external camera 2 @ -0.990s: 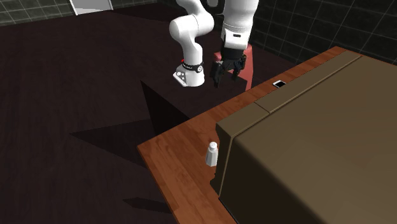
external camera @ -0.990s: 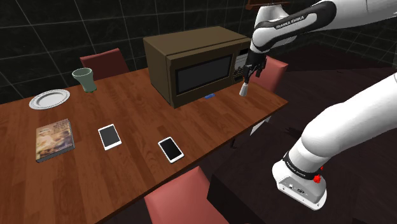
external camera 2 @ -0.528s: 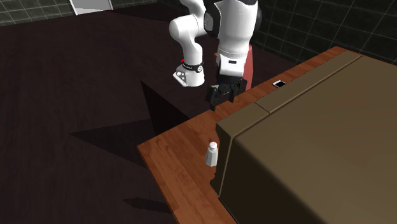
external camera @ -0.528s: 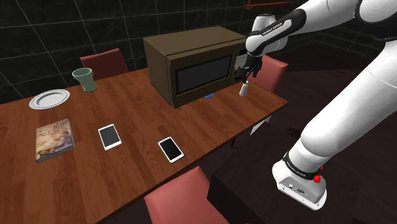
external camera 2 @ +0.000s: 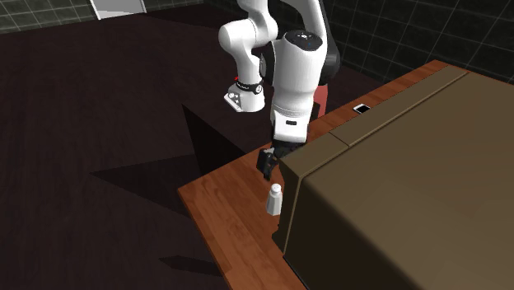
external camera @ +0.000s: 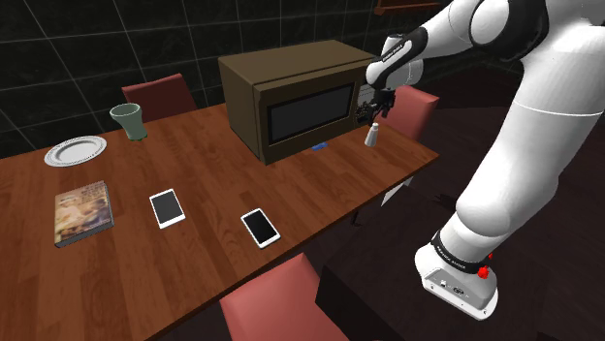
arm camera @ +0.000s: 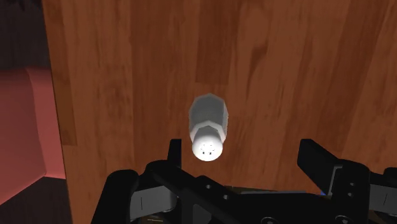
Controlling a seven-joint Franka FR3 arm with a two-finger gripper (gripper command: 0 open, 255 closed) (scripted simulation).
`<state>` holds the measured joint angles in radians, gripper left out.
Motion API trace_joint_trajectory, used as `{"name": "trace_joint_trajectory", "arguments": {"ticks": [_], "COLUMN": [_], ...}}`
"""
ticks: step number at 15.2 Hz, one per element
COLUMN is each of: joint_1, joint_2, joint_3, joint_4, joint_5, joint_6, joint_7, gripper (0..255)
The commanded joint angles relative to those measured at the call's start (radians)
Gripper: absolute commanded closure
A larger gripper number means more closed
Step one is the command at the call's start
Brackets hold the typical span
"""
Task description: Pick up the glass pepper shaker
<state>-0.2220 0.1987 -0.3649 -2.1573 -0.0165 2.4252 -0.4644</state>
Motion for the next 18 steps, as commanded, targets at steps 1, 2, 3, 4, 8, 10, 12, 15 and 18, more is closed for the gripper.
{"name": "trace_joint_trajectory", "arguments": {"ticks": [1, 2, 3, 4, 8, 10, 12, 15, 18], "joint_1": [-0.025, -0.033, -0.035, -0.037, -0.045, -0.049, -0.049, -0.049, -0.049], "joint_2": [0.091, 0.106, 0.115, 0.125, 0.163, 0.179, 0.179, 0.180, 0.179], "joint_3": [0.007, 0.010, 0.013, 0.015, 0.025, 0.030, 0.030, 0.030, 0.030], "joint_4": [0.074, 0.088, 0.086, 0.083, 0.076, 0.074, 0.074, 0.074, 0.074], "joint_5": [0.046, 0.053, 0.057, 0.061, 0.079, 0.086, 0.086, 0.086, 0.086], "joint_6": [0.022, 0.025, 0.037, 0.048, 0.092, 0.109, 0.110, 0.110, 0.110], "joint_7": [-0.047, -0.055, -0.057, -0.059, -0.068, -0.072, -0.073, -0.073, -0.072], "gripper": [0, 0, 0, 0, 0, 0, 255, 255, 255]}}
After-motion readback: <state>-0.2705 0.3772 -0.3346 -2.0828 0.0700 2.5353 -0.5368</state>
